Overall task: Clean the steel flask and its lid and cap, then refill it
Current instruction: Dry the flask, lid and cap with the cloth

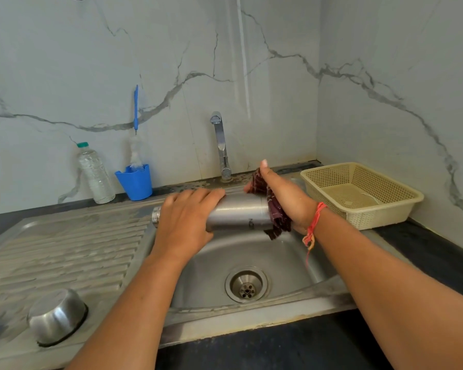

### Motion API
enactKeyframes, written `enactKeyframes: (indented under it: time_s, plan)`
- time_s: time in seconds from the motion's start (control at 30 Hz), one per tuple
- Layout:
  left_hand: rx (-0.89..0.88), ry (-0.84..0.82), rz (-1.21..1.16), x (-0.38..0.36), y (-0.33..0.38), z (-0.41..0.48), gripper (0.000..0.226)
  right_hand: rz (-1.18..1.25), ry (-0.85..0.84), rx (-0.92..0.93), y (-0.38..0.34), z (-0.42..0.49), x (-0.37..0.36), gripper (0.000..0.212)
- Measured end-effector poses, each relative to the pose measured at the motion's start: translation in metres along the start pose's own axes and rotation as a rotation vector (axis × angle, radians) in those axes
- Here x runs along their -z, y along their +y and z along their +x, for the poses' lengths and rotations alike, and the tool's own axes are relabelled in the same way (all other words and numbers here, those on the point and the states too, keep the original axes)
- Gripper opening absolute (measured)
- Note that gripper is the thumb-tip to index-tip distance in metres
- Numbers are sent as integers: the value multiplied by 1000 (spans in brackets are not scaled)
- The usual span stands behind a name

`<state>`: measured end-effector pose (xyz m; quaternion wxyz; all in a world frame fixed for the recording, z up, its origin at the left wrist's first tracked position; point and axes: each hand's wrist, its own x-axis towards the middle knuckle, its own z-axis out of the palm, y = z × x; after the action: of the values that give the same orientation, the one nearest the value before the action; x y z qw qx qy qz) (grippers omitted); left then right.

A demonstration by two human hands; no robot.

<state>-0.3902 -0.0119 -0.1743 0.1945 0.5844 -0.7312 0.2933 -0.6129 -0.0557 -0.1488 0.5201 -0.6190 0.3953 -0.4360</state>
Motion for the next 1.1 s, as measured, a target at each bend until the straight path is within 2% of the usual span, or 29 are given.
enactKeyframes:
  time_s: [0.07, 0.1, 0.23, 0.3, 0.4, 0.53, 0.6, 0.67, 0.8, 0.9, 0.97, 1.03, 1.1]
  plan:
    - [-12, -22, 30, 1, 3, 1, 87, 137, -67, -179, 7, 3, 3, 75]
    - [3, -42, 34, 2, 5, 1, 87, 183, -65, -213, 11, 5, 2, 75]
    - [92, -87, 45, 4, 9, 2, 84, 236, 63, -209, 20, 16, -5, 62]
    - [140, -124, 50, 4, 10, 2, 85, 82, 149, -115, 18, 17, -10, 46]
    - [221, -206, 7, 4, 10, 2, 87, -302, 231, 215, 15, 15, -20, 34]
    - [271, -262, -42, 6, 15, 3, 87, -742, 332, 504, 24, 17, -30, 49]
    - [273, -261, -57, 8, 16, 4, 87, -831, 393, 597, 24, 16, -35, 50]
    - [251, -238, -47, 11, 15, 3, 86, -791, 408, 613, 23, 16, -34, 47]
    - [138, -154, 94, 16, 17, 3, 86, -696, 376, 436, 17, 17, -26, 36]
    - [23, -102, 199, 16, 21, 2, 80, -652, 253, 234, 14, 16, -15, 30]
    - [-33, -83, 226, 14, 23, 2, 76, -445, 126, 36, 14, 16, -5, 36]
    - [-60, -58, 227, 12, 24, 2, 75, -89, 34, -187, 16, 14, 3, 40]
    - [-47, -36, 199, 12, 25, 3, 78, 204, -12, -285, 19, 15, 10, 40]
